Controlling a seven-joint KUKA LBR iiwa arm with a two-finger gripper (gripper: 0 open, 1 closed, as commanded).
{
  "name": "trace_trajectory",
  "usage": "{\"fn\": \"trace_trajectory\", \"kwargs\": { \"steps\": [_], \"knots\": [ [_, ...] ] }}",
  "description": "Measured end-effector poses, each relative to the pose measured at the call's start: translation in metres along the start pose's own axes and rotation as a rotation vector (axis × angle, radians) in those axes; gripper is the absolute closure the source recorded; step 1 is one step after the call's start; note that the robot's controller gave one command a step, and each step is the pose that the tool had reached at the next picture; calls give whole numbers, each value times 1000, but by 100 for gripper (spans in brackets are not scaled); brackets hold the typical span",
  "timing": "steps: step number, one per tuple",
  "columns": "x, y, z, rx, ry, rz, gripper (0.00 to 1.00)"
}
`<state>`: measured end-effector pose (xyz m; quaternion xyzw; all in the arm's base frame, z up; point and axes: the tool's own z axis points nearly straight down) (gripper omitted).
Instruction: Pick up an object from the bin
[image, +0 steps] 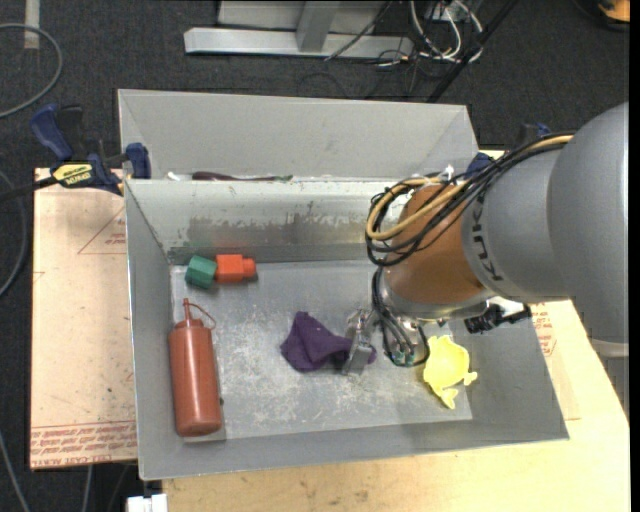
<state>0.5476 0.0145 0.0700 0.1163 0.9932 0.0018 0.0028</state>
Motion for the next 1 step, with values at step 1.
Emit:
{"fn": "trace_trajectory", "kwargs": {
  "steps": [1],
  "knots": [
    [-5,2,-203,0,0,37,100]
  ]
}}
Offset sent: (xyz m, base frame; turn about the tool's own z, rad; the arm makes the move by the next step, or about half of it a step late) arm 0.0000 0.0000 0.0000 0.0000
